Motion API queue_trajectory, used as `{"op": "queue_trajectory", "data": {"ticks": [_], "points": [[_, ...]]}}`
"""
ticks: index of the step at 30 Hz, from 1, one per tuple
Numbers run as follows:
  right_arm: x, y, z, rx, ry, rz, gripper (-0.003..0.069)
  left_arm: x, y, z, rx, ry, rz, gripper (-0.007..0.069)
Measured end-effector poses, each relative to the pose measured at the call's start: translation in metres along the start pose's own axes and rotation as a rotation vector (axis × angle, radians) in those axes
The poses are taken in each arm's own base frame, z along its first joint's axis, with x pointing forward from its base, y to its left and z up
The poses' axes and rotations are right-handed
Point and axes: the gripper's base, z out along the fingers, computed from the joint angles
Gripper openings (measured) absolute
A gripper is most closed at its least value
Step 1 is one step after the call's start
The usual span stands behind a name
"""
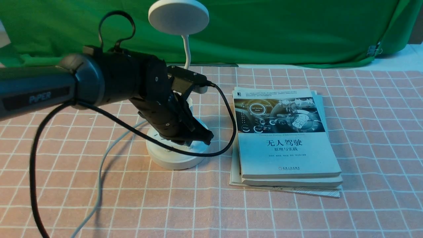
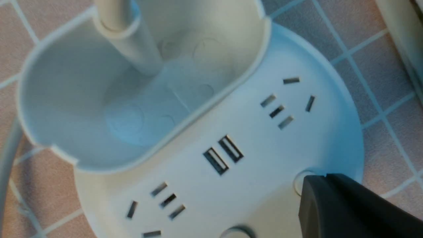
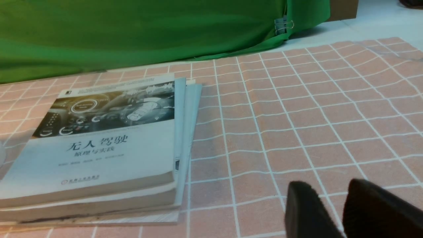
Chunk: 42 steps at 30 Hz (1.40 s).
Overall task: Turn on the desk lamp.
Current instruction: Use the left arm to press the button switch on the lamp holder
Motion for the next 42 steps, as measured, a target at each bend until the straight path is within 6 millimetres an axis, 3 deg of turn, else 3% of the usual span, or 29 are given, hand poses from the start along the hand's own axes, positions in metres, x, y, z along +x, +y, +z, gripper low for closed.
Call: {"op": "queue_trajectory", "data": {"ticks": [22,42], "points": [[0.0,0.0,0.0,0.0,0.0,0.0,0.0241,-0.001,0.002,0.01,-0.017,-0.02,0.011,0.0022],[0.0,0.0,0.0,0.0,0.0,0.0,0.0241,0.002,0.004,0.027,-0.021,0.063,0.013,0.0022]]}}
